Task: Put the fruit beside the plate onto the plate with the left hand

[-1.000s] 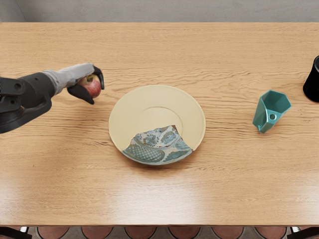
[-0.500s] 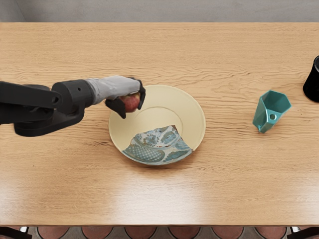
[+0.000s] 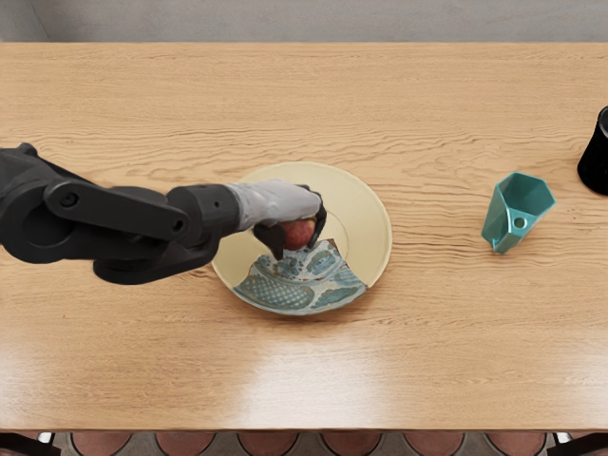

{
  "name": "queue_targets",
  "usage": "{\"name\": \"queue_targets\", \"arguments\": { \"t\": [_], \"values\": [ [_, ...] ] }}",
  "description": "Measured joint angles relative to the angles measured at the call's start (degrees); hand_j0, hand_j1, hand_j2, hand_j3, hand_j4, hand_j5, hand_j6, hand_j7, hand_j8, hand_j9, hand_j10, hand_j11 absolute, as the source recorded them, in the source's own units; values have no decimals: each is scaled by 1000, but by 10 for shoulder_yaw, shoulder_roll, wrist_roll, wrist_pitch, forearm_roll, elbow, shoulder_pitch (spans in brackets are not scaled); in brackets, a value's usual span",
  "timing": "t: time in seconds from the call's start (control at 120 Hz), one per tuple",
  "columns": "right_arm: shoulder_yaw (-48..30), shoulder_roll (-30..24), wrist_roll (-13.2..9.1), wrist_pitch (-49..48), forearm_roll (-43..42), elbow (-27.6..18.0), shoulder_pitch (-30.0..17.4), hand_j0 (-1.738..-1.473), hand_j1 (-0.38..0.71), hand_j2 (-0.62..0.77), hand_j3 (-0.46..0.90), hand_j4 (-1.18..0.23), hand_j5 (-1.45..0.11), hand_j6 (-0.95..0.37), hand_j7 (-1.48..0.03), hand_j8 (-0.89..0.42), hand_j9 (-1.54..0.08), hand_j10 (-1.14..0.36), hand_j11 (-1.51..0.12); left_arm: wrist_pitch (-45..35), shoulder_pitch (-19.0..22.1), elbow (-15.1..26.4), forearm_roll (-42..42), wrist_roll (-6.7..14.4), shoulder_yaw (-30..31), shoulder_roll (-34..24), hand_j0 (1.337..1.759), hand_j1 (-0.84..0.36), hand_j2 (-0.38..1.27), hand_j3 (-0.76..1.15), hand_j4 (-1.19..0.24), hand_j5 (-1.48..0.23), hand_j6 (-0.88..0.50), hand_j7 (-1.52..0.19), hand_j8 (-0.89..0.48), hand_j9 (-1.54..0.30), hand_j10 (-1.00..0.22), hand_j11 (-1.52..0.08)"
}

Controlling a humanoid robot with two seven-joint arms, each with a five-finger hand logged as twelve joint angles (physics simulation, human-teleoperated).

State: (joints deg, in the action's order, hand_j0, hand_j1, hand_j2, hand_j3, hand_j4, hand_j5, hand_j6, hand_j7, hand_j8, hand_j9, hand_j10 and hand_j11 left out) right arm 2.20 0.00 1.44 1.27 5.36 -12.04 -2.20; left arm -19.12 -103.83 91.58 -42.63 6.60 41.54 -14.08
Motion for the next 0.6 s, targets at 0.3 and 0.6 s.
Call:
{"name": "queue_targets", "arguments": {
  "t": [0.3,0.6],
  "values": [
    [0,0,0,0,0,0,0,-1658,-312,-6,0,-31,-40,-31,-40,-31,-40,-31,-40,-1,1,-23,60,7,-15,20,1651,-296,322,0,-548,-814,-224,-844,-152,-872,-300,-886],
    [0,0,0,0,0,0,0,-1658,-312,-6,0,-31,-40,-31,-40,-31,-40,-31,-40,4,5,-37,88,8,-23,11,1656,-34,114,0,-322,-442,-247,-448,-231,-455,-265,-458]
  ]
}}
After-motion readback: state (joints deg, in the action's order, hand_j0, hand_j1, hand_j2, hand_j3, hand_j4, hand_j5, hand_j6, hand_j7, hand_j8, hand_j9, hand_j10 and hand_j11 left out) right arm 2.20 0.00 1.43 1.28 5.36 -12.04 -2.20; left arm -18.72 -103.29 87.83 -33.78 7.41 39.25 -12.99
